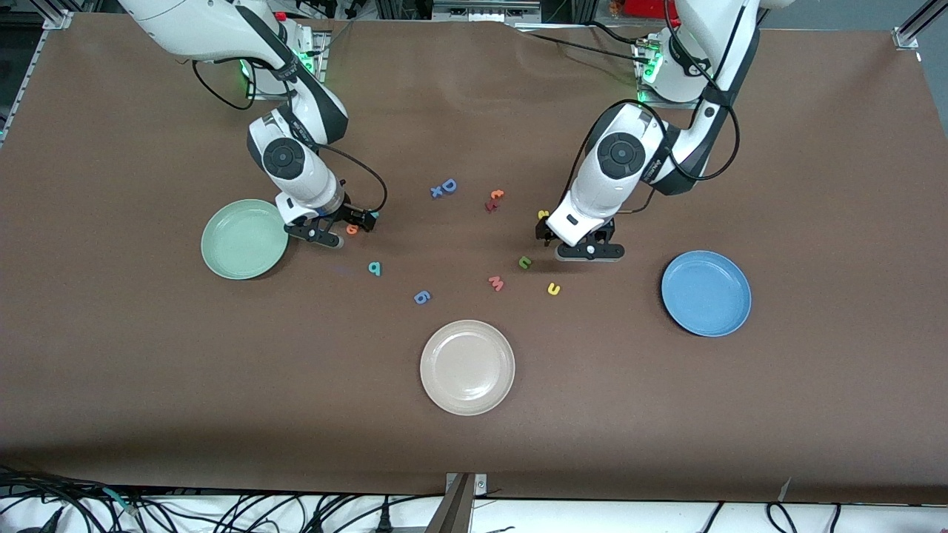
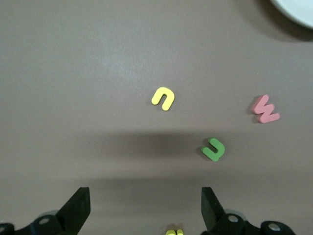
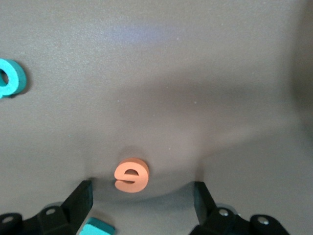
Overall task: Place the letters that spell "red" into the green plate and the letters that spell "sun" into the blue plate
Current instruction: 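Grasp the orange e with the right gripper while the left gripper grasps the 2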
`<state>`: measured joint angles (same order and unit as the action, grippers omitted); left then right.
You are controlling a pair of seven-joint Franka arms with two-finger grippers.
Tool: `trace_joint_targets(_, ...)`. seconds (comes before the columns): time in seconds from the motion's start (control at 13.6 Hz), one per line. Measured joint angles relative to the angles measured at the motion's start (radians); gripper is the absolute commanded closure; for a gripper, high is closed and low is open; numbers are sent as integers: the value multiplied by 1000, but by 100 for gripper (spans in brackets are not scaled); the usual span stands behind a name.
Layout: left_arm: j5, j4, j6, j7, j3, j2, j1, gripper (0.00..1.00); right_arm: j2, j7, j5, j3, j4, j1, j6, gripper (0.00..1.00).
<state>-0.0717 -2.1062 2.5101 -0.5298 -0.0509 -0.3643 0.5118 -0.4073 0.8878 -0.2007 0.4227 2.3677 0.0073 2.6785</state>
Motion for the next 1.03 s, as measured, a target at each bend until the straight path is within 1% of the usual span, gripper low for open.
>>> trace_joint_targets(0.22,0,-72,86,0,0,0,22,0,2,4,-1,2,-4,0,1,61)
trace_joint_targets(0.44,0,-129,149,-41,0,-2,67,0,2,6,-1,4,-8,0,2,76)
trace_joint_targets(0.66,0,-148,171,-129,-1,-17,145,0,3,7,-1,4,-8,1,3,76)
trace_joint_targets(1.03,0,-149,214,-137,0,-81,166,0,3,10,-1,2,-8,1,3,75)
